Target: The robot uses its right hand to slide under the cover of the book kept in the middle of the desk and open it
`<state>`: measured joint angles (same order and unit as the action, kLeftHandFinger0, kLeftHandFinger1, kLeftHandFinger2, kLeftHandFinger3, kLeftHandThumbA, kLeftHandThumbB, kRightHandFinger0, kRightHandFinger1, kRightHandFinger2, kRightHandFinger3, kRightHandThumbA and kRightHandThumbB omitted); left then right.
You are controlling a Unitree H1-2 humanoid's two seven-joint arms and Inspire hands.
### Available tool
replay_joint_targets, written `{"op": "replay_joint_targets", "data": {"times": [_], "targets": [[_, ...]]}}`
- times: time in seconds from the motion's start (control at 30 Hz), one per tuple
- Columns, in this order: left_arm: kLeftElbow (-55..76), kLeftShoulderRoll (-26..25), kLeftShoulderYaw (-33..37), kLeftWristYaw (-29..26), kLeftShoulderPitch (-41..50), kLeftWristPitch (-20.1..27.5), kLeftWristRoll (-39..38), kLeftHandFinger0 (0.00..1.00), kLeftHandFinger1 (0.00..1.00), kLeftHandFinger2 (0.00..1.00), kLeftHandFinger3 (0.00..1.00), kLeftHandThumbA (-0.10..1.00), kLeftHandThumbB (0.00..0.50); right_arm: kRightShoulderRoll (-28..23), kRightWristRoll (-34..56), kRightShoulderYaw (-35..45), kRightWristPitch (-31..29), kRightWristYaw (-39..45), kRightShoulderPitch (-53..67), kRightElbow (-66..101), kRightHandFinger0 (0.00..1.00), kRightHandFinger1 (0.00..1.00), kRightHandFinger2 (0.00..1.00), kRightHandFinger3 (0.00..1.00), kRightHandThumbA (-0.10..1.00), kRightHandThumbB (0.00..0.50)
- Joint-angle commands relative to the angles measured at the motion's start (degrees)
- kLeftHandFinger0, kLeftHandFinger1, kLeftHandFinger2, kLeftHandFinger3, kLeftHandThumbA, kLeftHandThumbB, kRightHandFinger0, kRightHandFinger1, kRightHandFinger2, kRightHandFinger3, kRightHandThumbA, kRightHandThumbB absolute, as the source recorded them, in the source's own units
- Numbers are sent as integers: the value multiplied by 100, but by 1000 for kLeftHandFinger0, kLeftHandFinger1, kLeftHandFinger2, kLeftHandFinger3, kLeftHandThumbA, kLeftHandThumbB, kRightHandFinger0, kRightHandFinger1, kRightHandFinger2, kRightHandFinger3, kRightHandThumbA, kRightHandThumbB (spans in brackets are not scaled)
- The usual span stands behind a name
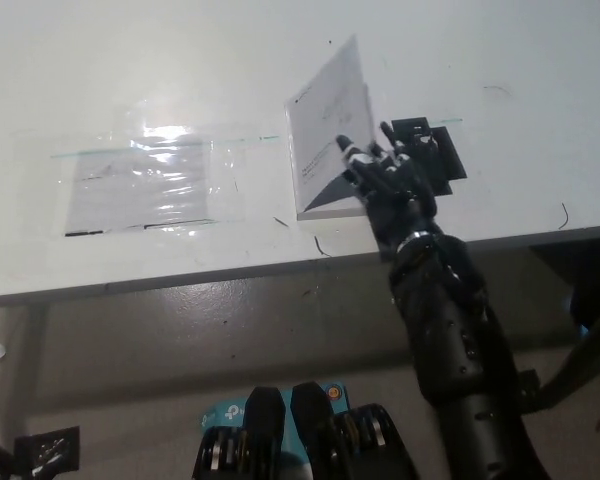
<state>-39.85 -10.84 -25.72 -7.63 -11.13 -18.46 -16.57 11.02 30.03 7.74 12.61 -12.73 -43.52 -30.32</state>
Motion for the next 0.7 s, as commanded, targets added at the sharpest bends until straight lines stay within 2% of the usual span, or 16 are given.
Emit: {"op": "replay_joint_targets", "data": {"times": [0.0, 0.03, 0.13, 0.17, 0.23, 0.33, 0.47, 0.5, 0.57, 0.67], "targets": [[-37, -129, -48, -44, -43, -9, -60, 1000, 1000, 1000, 948, 543, 0, -47, -448, -394, 5, 520, -621, -123, 675, 818, 884, 990, 771, 187], [-22, -113, -72, -92, -49, -19, -72, 1000, 1000, 1000, 934, 515, 0, -62, -479, -431, -14, 547, -643, -152, 673, 818, 889, 990, 772, 187], [53, -150, 79, -81, 20, -12, 78, 1000, 1000, 1000, 927, 549, 0, -167, -715, -686, -169, 737, -825, -424, 658, 819, 879, 1000, 816, 214], [188, -120, 45, -55, 50, -152, -2, 1000, 1000, 1000, 965, 590, 0, -220, -842, -822, -185, 811, -928, -518, 650, 816, 875, 1000, 820, 175], [177, -114, 30, -142, 48, -118, 31, 1000, 1000, 1000, 910, 532, 5, -262, -937, -934, -298, 927, -968, -643, 659, 824, 865, 1000, 796, 163], [199, -133, 35, -106, 59, -142, 15, 1000, 1000, 1000, 918, 537, 1, -307, -1130, -1106, -313, 1013, -980, -743, 642, 783, 818, 1000, 766, 214], [294, -130, 26, -236, 32, -252, 54, 1000, 976, 974, 890, 521, 0, -450, -1536, -1544, -340, 1256, -927, -831, 581, 704, 765, 1000, 708, 223], [326, -136, 32, -232, 35, -321, 44, 1000, 1000, 998, 919, 545, 0, -488, -1633, -1645, -414, 1316, -912, -864, 562, 691, 759, 1000, 697, 206], [335, -153, 58, -203, 43, -373, 51, 1000, 1000, 1000, 956, 579, 0, -542, -1730, -1768, -456, 1427, -900, -930, 590, 729, 778, 1000, 687, 178], [370, -130, 37, -221, 47, -379, 41, 1000, 1000, 1000, 945, 580, 0, -579, -1834, -1863, -470, 1512, -885, -1049, 593, 742, 791, 1000, 663, 175]]}}
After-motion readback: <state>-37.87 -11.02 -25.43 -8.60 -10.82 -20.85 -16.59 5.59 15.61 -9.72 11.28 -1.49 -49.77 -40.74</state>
